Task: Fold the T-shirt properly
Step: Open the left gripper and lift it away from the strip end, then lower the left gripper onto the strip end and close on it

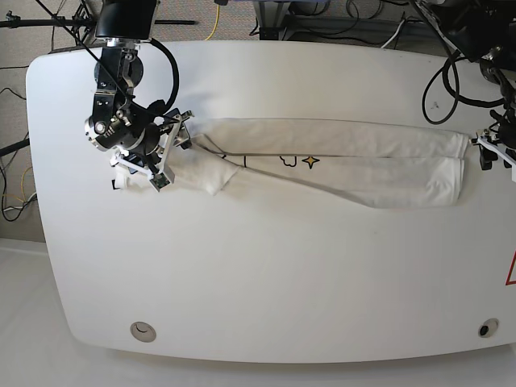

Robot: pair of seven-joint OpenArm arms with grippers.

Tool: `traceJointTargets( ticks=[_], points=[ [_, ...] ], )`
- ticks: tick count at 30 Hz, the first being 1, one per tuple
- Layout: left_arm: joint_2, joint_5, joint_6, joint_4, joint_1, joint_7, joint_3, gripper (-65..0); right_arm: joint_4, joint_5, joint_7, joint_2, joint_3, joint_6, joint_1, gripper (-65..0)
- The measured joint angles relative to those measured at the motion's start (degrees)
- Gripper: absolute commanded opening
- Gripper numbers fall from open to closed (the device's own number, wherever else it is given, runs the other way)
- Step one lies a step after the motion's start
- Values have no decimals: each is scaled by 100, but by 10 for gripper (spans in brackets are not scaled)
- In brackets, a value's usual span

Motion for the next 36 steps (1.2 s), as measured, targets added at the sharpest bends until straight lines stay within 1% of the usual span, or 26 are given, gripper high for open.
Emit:
traceJointTargets(
  ticks=[3,6,13,20,25,29,36],
  points=[
    [0,-9,0,-162,-22,-4,2,-204,0,-4,0,0,2,0,0,-306],
    [20,-2,0,-240,-31,2,15,-184,0,-2,0,-2,0,0,0,-307],
    [35,-4,0,-199,-74,24,11,-183,0,-2,0,0,2,0,0,-307],
    [28,-13,0,319,-151,50,-17,-180,0,0,0,0,0,2,0,-307],
    [31,-31,-2,455,-262,221,-33,-179,-4,-2,0,2,0,7,0,-307],
    [184,-22,2,433,-407,302,-46,-178,-116,2,7,-2,0,22,4,-307],
    [468,-48,0,240,-481,254,-11,-178,-249,2,20,15,0,24,2,-307]
  ],
)
